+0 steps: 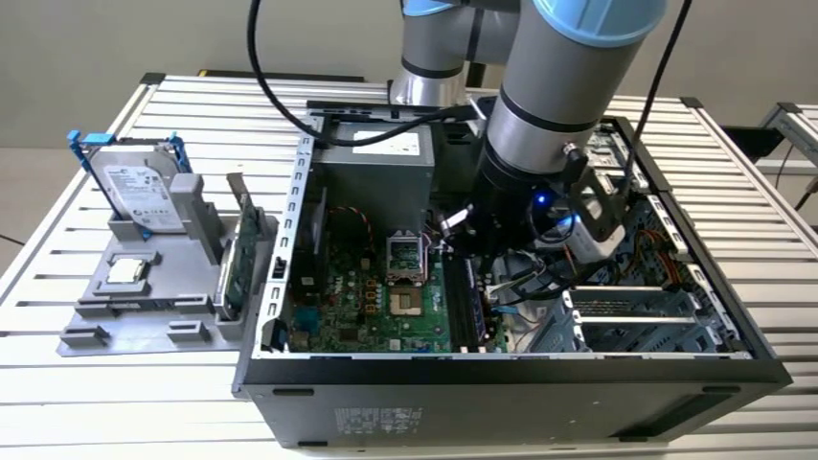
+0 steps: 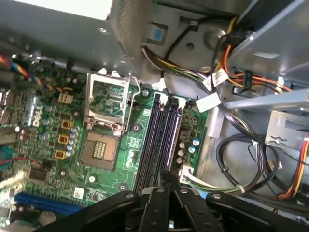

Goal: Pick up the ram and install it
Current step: 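Press down the ram until it locks into place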

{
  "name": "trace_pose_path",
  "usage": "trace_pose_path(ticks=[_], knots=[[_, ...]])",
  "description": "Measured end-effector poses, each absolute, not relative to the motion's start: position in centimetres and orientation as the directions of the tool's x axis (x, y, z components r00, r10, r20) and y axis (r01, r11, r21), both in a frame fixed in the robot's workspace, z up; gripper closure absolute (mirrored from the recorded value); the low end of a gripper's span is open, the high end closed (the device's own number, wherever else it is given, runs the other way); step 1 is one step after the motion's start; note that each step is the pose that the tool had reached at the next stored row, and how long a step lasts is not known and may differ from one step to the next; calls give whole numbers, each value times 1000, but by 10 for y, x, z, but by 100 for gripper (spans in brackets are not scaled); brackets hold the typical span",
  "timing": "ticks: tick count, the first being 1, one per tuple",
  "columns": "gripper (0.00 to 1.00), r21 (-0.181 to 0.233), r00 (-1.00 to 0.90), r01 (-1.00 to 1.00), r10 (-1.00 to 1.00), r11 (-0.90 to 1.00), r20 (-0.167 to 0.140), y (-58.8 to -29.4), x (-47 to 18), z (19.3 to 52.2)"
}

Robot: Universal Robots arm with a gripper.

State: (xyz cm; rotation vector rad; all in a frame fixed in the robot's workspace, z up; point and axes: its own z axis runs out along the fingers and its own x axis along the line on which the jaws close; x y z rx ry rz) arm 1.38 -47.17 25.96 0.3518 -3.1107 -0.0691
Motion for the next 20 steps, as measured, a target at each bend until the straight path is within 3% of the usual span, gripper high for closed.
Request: trace_pose_path(ticks=[20], knots=[[100, 45, -833, -553, -554, 832, 5, -472, 14, 260]])
